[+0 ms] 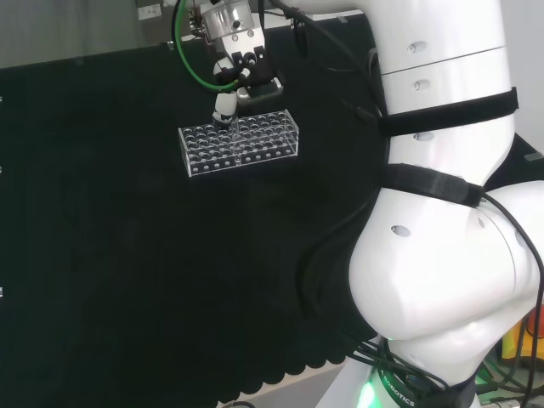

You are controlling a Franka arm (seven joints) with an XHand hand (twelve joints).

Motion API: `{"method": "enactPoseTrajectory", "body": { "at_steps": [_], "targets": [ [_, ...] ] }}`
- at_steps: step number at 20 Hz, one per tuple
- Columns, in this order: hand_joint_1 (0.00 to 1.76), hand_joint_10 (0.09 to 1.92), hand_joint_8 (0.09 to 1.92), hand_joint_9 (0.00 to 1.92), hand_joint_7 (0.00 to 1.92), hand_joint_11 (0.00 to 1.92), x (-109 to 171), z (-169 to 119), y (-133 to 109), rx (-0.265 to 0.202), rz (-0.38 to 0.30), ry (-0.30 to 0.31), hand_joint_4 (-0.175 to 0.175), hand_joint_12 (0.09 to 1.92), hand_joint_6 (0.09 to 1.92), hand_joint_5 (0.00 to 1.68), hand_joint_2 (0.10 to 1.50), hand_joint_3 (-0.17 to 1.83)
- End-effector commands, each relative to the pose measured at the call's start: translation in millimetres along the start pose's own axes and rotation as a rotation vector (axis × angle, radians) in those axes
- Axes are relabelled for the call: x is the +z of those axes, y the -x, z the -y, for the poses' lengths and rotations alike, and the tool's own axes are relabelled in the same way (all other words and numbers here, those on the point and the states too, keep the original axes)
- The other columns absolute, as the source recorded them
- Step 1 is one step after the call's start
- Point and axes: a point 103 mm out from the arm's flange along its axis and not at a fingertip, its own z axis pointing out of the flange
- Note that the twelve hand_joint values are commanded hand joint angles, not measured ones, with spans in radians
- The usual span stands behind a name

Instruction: Pick up the test tube.

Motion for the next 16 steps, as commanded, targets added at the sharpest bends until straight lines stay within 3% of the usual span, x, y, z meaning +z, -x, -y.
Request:
{"method": "enactPoseTrajectory", "body": {
  "at_steps": [1,2,3,5,7,13,16],
  "targets": [
    [0.96,0.59,0.72,1.06,1.33,0.41,2.5,-4.4,-1.4,0.021,-0.005,0.062,-0.170,1.40,0.68,0.87,0.70,0.56],
    [1.03,0.56,0.68,1.13,1.39,0.48,2.2,-4.6,-1.1,0.025,-0.005,0.083,-0.122,1.37,0.71,0.97,0.76,0.47],
    [1.09,0.54,0.62,1.21,1.46,0.55,1.7,-4.6,-1.1,0.028,-0.001,0.100,-0.105,1.34,0.70,1.07,0.82,0.38],
    [1.17,0.48,0.53,1.36,1.57,0.70,-0.2,-3.3,0.1,0.038,-0.028,0.148,-0.149,1.26,0.58,1.22,0.85,0.30],
    [1.33,0.48,0.47,1.34,1.65,0.89,-3.3,-1.1,1.7,0.043,-0.058,0.195,-0.169,1.15,0.51,1.27,0.89,0.16],
    [1.42,0.40,0.38,1.36,1.76,1.18,-12.7,3.9,9.7,0.075,-0.197,0.259,-0.175,0.96,0.38,1.33,0.93,0.04],
    [1.42,0.35,0.33,1.38,1.79,1.24,-18.0,6.0,11.7,0.073,-0.221,0.264,-0.175,0.90,0.32,1.36,0.92,0.03]
  ]
}}
